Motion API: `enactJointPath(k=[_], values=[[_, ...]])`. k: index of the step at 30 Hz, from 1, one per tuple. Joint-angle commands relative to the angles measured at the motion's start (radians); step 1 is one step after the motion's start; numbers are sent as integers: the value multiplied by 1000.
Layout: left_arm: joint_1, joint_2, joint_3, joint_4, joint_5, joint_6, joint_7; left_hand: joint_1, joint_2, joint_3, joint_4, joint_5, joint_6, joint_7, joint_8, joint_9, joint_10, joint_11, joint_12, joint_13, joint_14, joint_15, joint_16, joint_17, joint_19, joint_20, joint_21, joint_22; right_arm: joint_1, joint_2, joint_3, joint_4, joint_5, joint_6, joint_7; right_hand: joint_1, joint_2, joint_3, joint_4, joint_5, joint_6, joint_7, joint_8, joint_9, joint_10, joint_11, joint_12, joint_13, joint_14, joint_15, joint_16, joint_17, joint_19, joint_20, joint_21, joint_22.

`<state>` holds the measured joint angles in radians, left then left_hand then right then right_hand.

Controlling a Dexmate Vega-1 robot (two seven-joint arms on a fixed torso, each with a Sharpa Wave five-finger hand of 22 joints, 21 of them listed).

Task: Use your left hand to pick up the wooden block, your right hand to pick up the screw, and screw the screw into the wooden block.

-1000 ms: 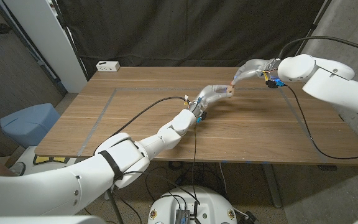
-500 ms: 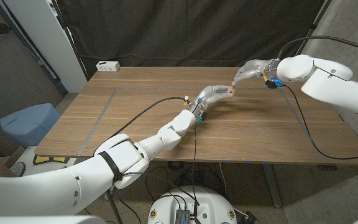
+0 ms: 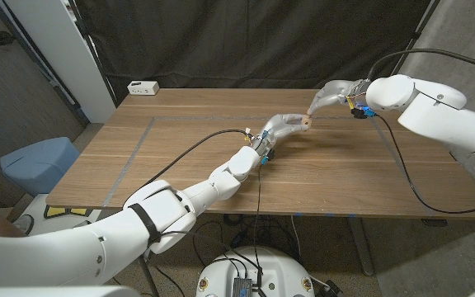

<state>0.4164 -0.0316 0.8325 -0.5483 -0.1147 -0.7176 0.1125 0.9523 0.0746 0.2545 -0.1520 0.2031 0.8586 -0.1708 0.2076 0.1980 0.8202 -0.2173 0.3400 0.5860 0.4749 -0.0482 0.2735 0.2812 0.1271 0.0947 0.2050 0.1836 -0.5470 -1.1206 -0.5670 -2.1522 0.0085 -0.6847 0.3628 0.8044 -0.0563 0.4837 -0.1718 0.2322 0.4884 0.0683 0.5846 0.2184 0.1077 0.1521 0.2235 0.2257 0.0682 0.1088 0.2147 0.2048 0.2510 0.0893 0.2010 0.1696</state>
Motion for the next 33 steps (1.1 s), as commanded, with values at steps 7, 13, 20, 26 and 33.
enactJointPath(k=[7, 13, 20, 26, 33], values=[[10, 5, -5, -20, 3, 16, 0, 3, 15, 10, 4, 5, 16, -8, 11, 5, 10, 1, 5, 4, 11, -117, -1, 1, 9, 3, 5, 2, -11, 4, 2, -11, -2, -9, -18, 24, 4, 10, 3, -8, 33, -10, 20, 10, 17, -2, 7, 1, 17, 1, 8, 1, 16, -6, 5, 4], [1, -6, -5, 4, -1, 10, -4, 2, 18, 11, 5, 6, 14, -7, 10, 5, 9, 1, 5, 4, 11, -114, -2, 1, 9, 4, 4, 2, -8, 7, -1, -5, -4, -5, -18, 28, 5, 10, 3, -11, 49, -14, 29, 14, 26, -3, 9, 1, 21, 1, 10, 2, 22, -7, 6, 4], [-16, -22, -4, 44, -6, 0, -10, 3, 17, 12, 5, 6, 16, -8, 11, 5, 9, 1, 4, 5, 12, -115, -2, 1, 10, 4, 5, 2, -4, 13, -5, 1, -7, -8, -20, 29, 7, 9, 5, -13, 59, -16, 37, 17, 34, -4, 10, 2, 27, 0, 12, 4, 26, -6, 6, 4], [-30, -36, -3, 80, -16, -7, -17, 3, 16, 12, 4, 6, 17, -8, 11, 5, 10, 1, 4, 5, 13, -116, -3, 1, 10, 3, 5, 2, 0, 18, -10, 8, -10, -8, -20, 32, 7, 7, 6, -17, 77, -21, 50, 22, 45, -7, 13, 2, 34, -1, 14, 5, 31, -5, 6, 4], [-42, -45, 0, 105, -22, -9, -22, 3, 18, 12, 5, 5, 16, -8, 10, 5, 10, 1, 4, 5, 12, -114, -3, 1, 10, 5, 5, 2, 8, 28, -21, 24, -17, -2, -19, 36, 9, 7, 6, -18, 81, -22, 55, 26, 53, -10, 14, 2, 38, -4, 16, 7, 32, -6, 5, 4]])
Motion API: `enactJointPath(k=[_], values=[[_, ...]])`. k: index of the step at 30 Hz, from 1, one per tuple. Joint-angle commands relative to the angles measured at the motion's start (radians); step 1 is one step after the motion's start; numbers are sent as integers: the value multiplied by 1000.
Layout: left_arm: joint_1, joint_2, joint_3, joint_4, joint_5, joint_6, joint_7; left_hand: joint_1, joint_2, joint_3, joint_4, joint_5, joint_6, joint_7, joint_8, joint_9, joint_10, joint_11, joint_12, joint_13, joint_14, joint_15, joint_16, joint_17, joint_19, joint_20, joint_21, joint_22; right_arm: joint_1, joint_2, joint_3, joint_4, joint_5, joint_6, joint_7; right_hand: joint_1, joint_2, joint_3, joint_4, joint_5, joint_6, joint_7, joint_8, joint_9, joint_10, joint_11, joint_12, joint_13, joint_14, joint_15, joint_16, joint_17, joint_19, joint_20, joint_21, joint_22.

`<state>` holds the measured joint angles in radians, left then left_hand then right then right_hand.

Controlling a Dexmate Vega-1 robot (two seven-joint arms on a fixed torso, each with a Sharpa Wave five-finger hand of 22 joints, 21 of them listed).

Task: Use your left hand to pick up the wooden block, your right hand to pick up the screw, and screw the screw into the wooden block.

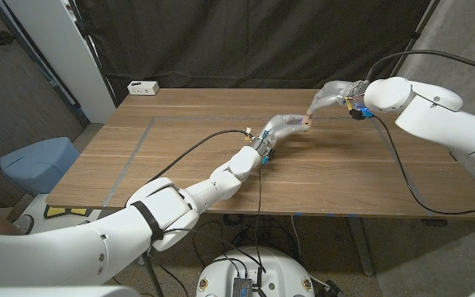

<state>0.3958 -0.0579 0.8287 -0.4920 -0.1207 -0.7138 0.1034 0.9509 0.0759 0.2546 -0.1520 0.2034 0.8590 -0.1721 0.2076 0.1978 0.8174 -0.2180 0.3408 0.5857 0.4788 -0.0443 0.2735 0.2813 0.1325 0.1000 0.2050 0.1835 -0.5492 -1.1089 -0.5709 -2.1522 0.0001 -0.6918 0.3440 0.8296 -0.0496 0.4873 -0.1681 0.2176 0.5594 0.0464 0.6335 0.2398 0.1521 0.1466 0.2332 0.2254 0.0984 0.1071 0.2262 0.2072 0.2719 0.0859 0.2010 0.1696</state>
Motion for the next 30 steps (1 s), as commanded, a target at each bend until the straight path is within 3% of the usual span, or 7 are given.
enactJointPath(k=[1, 30], values=[[-23, -20, 5, 51, -17, -13, -13, 4, 15, 12, 4, 5, 16, -6, 11, 6, 13, 2, 3, 6, 9, -119, -3, 1, 5, -1, 5, 2, 12, 19, -19, 25, -10, 1, 0, 12, 2, 4, 2, -4, 10, -1, 7, 5, 9, -5, 4, 2, 8, -2, 4, 4, 12, -3, 5, 4], [-30, -23, 12, 65, -31, -9, -21, 2, 17, 13, 6, 5, 15, -6, 10, 6, 14, 2, 2, 7, 11, -118, -5, 2, 5, -1, 4, 2, 7, 32, -24, 35, -20, -5, -20, 29, 10, 3, 2, -10, 16, -8, 27, 18, 22, -13, 3, 4, 22, -7, 9, 8, 26, -9, 5, 4]])
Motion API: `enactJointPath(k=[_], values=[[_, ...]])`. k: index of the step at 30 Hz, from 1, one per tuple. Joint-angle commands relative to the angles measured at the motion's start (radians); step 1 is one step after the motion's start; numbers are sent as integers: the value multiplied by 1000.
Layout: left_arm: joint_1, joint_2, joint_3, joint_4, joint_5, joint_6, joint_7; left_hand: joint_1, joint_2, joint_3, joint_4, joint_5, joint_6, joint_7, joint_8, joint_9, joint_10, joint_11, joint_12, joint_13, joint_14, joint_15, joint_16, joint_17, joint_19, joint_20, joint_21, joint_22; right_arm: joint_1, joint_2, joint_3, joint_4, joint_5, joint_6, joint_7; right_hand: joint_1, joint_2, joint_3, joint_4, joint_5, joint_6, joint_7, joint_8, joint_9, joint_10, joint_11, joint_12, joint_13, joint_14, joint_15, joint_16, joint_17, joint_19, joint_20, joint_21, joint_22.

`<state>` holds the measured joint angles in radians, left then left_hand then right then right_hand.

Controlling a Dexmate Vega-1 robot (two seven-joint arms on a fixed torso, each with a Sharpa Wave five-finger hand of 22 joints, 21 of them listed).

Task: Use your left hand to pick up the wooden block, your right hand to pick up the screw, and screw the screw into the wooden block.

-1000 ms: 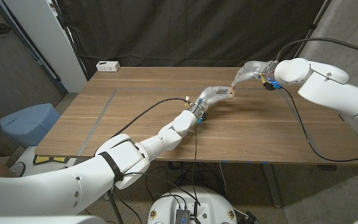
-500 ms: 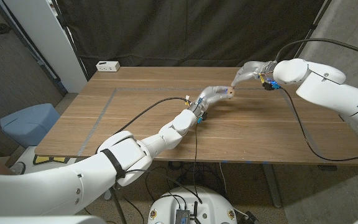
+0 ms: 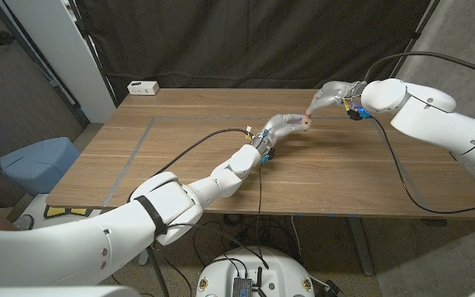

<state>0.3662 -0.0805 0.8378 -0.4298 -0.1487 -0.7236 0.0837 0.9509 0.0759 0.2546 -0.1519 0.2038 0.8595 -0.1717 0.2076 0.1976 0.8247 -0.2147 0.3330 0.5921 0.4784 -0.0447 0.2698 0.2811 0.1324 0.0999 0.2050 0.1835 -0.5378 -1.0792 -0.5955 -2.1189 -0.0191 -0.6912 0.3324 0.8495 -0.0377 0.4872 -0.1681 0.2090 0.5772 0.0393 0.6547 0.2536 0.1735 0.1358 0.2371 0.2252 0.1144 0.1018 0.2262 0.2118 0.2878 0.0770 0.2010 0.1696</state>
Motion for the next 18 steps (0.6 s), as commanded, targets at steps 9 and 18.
enactJointPath(k=[9, 18], values=[[5, 5, 3, -9, -1, -4, 1, 2, 18, 14, 5, 5, 14, -6, 10, 6, 6, -1, 9, 1, 13, -119, -2, 2, 4, 0, 4, 2, -11, -5, 6, -8, 3, -5, -10, 2, -9, -5, 7, -5, -45, 9, -4, 9, -13, 3, -9, 5, -3, -1, 4, 6, 2, 1, 0, 4], [10, 7, 2, -18, 1, -2, 2, 1, 20, 15, 6, 5, 11, -5, 8, 6, 6, -1, 9, 2, 13, -117, -3, 2, 5, 1, 4, 2, -21, -15, 12, -23, 5, -7, -14, -17, -20, -16, 14, -10, -75, 14, -12, 12, -24, 6, -16, 6, -14, 4, -1, 7, -8, 5, -5, 4]])
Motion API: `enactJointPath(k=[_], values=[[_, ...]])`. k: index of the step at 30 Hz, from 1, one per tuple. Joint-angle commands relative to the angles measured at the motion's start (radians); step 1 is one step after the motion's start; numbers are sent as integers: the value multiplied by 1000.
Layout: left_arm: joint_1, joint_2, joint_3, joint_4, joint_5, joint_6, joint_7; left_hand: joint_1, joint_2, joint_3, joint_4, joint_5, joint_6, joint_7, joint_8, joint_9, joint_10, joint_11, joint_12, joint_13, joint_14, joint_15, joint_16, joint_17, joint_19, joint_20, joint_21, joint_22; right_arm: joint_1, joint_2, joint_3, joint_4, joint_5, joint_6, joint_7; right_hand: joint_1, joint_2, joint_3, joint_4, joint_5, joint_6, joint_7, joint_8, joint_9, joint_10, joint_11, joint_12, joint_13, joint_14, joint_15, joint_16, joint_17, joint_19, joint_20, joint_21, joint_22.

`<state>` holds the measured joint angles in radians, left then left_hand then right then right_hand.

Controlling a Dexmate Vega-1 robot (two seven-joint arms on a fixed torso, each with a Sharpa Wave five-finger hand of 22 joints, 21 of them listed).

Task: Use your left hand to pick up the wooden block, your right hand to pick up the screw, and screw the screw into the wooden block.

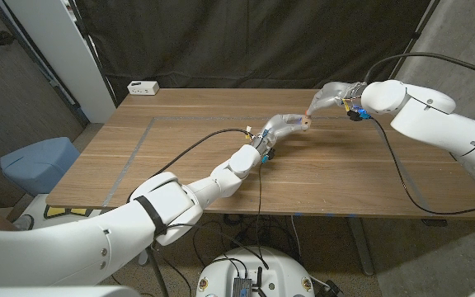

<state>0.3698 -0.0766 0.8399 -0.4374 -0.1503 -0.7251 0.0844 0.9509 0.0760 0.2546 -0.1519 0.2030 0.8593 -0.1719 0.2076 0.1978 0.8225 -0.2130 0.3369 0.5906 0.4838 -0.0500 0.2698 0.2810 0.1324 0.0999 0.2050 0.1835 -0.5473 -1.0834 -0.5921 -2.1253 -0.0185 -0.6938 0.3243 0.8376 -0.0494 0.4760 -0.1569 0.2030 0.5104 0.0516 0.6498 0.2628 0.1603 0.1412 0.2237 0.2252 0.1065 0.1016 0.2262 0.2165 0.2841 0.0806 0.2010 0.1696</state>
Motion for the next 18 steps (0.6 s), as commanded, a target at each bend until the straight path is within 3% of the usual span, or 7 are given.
enactJointPath(k=[1, 18], values=[[7, 3, 0, -11, 4, 0, 2, 2, 19, 16, 6, 6, 11, -5, 9, 6, 8, -3, 5, 3, 6, -113, -4, 2, 5, 1, 5, 2, -13, -13, 9, -19, 2, -3, -8, -5, -9, -6, 3, -4, -10, 4, -7, 3, -11, 1, -3, 6, -6, 4, -1, 2, -4, 2, -5, 4], [0, -3, 1, 1, 2, 3, -5, 2, 19, 16, 5, 6, 13, -5, 9, 6, 8, -3, 5, 4, 9, -112, -4, 2, 6, 0, 5, 2, 2, -13, -30, -58, -78, -47, -7, -8, -18, -9, 0, -7, -42, 7, -16, 5, -22, 3, -9, 7, -12, 7, -5, 2, -9, 4, -6, 4]])
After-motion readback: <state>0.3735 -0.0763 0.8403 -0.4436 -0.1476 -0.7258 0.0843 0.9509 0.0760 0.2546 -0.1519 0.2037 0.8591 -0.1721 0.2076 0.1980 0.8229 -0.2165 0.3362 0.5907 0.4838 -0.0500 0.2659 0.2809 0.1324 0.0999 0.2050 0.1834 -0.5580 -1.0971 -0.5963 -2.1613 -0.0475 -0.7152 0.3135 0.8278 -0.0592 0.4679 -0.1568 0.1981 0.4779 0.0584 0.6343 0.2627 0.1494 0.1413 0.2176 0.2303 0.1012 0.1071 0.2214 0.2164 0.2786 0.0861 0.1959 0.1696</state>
